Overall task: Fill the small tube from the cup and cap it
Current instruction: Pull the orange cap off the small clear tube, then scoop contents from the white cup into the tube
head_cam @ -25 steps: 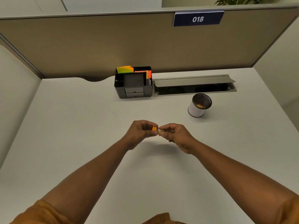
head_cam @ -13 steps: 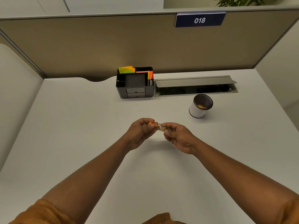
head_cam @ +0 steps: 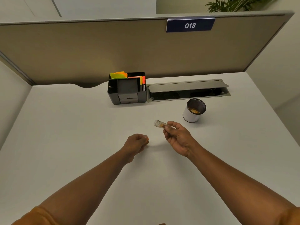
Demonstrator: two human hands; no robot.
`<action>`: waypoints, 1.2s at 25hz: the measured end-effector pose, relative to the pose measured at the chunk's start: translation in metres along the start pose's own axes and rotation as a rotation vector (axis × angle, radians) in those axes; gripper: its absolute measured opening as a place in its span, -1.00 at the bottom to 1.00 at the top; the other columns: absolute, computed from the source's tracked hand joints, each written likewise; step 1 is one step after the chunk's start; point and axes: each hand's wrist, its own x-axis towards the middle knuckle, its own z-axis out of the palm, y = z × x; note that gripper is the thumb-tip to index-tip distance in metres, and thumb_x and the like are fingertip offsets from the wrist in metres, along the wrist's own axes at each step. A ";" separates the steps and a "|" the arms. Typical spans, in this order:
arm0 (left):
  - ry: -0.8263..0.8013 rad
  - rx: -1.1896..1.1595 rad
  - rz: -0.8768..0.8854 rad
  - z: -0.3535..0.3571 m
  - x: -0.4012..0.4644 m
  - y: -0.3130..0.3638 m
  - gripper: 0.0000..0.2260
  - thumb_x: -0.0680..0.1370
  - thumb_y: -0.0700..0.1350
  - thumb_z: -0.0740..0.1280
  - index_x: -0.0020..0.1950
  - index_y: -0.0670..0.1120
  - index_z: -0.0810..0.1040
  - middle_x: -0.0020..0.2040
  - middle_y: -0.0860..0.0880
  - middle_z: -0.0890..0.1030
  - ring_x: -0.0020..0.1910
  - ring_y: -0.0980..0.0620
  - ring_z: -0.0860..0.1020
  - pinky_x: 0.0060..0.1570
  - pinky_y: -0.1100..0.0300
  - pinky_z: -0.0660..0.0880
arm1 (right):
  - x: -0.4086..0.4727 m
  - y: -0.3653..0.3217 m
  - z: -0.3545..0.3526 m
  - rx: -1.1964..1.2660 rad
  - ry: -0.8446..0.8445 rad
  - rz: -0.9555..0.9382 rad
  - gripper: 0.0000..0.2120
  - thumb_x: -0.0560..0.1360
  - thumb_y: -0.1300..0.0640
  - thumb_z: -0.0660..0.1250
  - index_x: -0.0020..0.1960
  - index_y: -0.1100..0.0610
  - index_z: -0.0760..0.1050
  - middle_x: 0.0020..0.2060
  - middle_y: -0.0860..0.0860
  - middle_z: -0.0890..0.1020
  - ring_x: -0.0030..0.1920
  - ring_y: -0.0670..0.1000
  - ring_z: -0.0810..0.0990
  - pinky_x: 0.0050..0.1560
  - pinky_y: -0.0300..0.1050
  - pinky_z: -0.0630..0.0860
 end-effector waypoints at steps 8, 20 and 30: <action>-0.010 0.211 0.213 0.056 0.051 0.015 -0.90 0.58 -0.08 0.41 0.07 -0.06 0.62 -0.04 0.01 0.62 -0.13 0.07 0.53 -0.14 0.26 0.45 | 0.022 -0.073 -0.025 0.101 0.173 -0.323 -0.69 0.50 0.40 0.41 0.21 0.21 0.54 0.11 0.21 0.65 -0.11 0.05 0.70 -0.04 -0.15 0.66; -0.013 0.417 0.323 0.103 0.092 0.041 -0.89 0.61 -0.15 0.36 0.13 -0.05 0.60 0.13 -0.04 0.62 0.08 -0.02 0.56 0.03 0.23 0.43 | 0.044 -0.116 -0.077 -0.299 0.621 -0.608 -0.67 0.51 0.23 0.47 0.21 0.02 0.49 0.10 0.01 0.62 0.11 0.07 0.63 0.05 -0.15 0.63; -0.024 0.329 0.293 0.102 0.088 0.041 -0.89 0.61 -0.14 0.38 0.13 -0.08 0.61 0.13 -0.06 0.63 0.12 -0.06 0.57 0.08 0.17 0.46 | 0.050 -0.111 -0.080 -0.430 0.658 -0.648 -0.71 0.49 0.25 0.48 0.16 0.09 0.51 0.03 0.01 0.65 0.00 -0.02 0.64 -0.28 -0.46 0.52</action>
